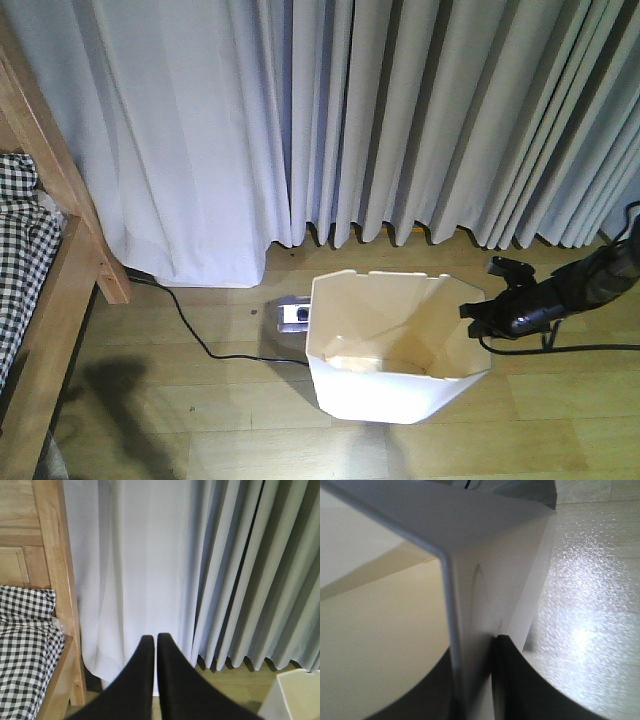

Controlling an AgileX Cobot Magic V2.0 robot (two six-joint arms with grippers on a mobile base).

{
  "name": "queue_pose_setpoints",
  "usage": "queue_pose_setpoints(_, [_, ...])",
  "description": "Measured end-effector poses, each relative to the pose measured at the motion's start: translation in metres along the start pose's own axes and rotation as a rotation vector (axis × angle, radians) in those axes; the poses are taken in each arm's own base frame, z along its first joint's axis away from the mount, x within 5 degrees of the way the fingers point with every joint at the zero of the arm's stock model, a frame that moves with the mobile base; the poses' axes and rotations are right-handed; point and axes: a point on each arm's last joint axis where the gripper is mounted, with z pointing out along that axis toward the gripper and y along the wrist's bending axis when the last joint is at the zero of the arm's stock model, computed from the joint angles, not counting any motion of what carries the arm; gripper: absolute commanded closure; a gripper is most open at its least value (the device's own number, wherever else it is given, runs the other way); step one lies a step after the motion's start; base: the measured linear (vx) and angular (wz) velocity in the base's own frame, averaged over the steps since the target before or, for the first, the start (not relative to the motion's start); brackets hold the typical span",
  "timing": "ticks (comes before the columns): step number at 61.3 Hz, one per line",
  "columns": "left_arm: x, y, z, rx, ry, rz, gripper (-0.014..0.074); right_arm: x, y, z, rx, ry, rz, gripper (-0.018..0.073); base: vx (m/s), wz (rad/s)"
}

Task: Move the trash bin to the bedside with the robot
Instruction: 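Lower the bin onto the floor with the right gripper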

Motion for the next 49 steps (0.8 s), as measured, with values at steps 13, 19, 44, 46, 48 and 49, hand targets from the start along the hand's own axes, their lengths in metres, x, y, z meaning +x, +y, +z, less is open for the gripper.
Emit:
queue_pose_setpoints(13, [0.0,0.0,0.0,0.0,0.0,0.0,0.0602,-0.011,0.006,0.038,-0.009,0.037,-0.001,0.0547,0.0,0.0])
queue_pose_setpoints(19, [0.0,0.0,0.0,0.0,0.0,0.0,0.0602,-0.014,0.012,0.05,-0.01,0.065,-0.031,0.0545,0.0,0.0])
queue_pose_setpoints(44, [0.0,0.0,0.0,0.0,0.0,0.0,0.0602,-0.007,0.005,0.084,-0.034,0.126,-0.045,0.053,0.0,0.0])
queue_pose_setpoints(46, [0.0,0.0,0.0,0.0,0.0,0.0,0.0602,-0.007,0.004,0.085,-0.032,0.122,-0.044,0.0529,0.0,0.0])
queue_pose_setpoints(48, [0.0,0.0,0.0,0.0,0.0,0.0,0.0602,-0.008,0.004,0.086,-0.029,0.117,-0.044,0.0527,0.0,0.0])
queue_pose_setpoints(49, [0.0,0.0,0.0,0.0,0.0,0.0,0.0602,-0.008,0.003,0.087,-0.027,0.115,-0.045,0.0527,0.0,0.0])
